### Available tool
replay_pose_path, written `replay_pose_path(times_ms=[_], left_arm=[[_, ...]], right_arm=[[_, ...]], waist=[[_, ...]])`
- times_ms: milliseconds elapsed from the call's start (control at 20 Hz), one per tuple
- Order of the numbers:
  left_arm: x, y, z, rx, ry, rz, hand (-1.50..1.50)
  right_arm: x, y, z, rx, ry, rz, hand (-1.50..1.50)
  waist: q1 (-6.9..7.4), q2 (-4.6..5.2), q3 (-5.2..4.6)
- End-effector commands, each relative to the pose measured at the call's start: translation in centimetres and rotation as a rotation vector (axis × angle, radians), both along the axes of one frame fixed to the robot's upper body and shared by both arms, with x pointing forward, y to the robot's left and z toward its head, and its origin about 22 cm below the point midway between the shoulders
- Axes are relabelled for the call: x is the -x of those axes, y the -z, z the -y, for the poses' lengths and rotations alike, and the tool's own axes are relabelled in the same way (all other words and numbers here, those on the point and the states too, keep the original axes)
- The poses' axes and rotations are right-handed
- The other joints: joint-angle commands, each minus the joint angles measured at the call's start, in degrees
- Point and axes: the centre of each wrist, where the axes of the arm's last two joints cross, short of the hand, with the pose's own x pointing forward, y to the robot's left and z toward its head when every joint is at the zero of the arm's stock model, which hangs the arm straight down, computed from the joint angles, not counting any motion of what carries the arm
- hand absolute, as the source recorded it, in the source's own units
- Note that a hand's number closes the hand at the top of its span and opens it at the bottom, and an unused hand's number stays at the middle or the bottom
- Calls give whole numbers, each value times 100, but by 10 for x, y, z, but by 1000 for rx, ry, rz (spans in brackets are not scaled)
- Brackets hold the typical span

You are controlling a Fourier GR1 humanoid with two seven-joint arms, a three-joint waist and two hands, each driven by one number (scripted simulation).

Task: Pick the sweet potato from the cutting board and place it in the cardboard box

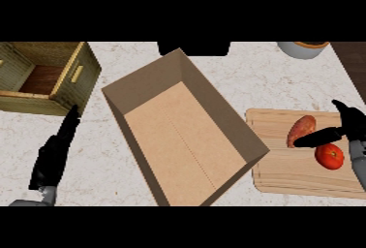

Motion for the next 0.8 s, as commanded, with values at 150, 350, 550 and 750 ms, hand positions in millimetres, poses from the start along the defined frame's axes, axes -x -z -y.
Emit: replay_pose_path(times_ms=[150,350,550,750], left_arm=[[11,-2,14,-13,-5,7,0],[9,-10,7,5,-16,5,0],[-11,-1,-21,-1,7,8,0],[6,-17,5,1,-2,17,0]], right_arm=[[7,4,2,18,33,-80,-150],[-12,22,-12,-12,39,-66,-150],[1,8,-17,10,31,-64,-150],[-7,20,-9,1,54,-54,-150]], waist=[[-11,-4,1],[14,2,2],[-21,0,0],[9,-1,3]])
